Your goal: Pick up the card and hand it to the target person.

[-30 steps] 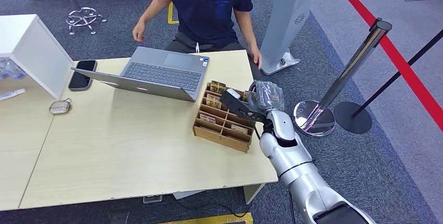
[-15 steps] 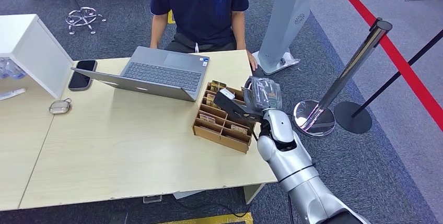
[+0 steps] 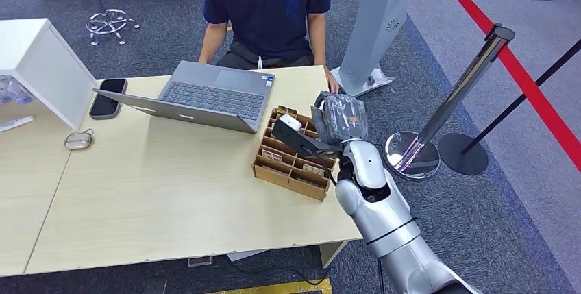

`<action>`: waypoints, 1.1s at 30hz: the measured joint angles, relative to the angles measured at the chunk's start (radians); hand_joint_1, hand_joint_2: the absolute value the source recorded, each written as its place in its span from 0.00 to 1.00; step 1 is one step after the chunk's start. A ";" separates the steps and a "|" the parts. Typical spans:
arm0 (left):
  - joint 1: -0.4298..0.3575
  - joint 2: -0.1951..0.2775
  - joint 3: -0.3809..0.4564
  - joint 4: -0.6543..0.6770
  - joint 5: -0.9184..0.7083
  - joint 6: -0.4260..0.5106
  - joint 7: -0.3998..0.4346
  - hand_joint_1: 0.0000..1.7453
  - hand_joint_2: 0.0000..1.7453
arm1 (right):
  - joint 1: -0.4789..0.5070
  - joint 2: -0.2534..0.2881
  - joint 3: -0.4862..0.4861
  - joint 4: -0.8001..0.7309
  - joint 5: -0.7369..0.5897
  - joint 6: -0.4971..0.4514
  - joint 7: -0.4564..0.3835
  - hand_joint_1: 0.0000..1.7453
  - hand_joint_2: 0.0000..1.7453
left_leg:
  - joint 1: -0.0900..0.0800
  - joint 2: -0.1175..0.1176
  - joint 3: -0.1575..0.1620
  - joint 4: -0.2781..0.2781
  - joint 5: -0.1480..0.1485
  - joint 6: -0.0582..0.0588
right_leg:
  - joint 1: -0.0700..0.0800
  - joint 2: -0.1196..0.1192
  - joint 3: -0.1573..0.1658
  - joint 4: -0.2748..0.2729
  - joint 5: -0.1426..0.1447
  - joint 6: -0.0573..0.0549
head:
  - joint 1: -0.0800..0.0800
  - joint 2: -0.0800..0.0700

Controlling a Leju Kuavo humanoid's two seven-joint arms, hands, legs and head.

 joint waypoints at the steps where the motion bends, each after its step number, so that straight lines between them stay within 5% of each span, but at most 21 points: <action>1: 0.000 0.000 0.000 0.000 0.000 0.000 0.000 0.00 0.00 | -0.002 -0.004 0.004 -0.026 0.003 0.002 0.005 0.83 1.00 | 0.000 0.000 0.000 0.000 0.000 0.000 | 0.000 0.000 0.000 0.000 0.000 0.000 | 0.000 0.000; 6: -0.002 0.000 0.000 0.000 -0.005 0.000 0.006 0.00 0.00 | -0.041 -0.028 0.015 -0.153 -0.006 0.003 0.031 0.80 1.00 | 0.000 0.000 0.000 0.000 0.000 0.000 | 0.000 0.000 0.000 0.000 0.000 0.000 | 0.000 0.000; 15: -0.016 -0.004 -0.010 0.000 -0.030 -0.004 0.030 0.00 0.00 | -0.150 -0.036 0.003 -0.140 -0.058 -0.001 0.009 0.82 1.00 | 0.000 0.000 0.000 0.000 0.000 0.000 | 0.000 0.000 0.000 0.000 0.000 0.000 | 0.000 0.000; 33: -0.048 -0.020 -0.052 0.000 -0.071 -0.011 0.053 0.00 0.00 | -0.316 -0.032 0.006 0.317 -0.098 -0.072 -0.075 0.84 1.00 | 0.000 -0.001 -0.001 0.000 0.000 0.000 | 0.000 -0.001 -0.001 0.000 0.000 0.000 | 0.000 0.000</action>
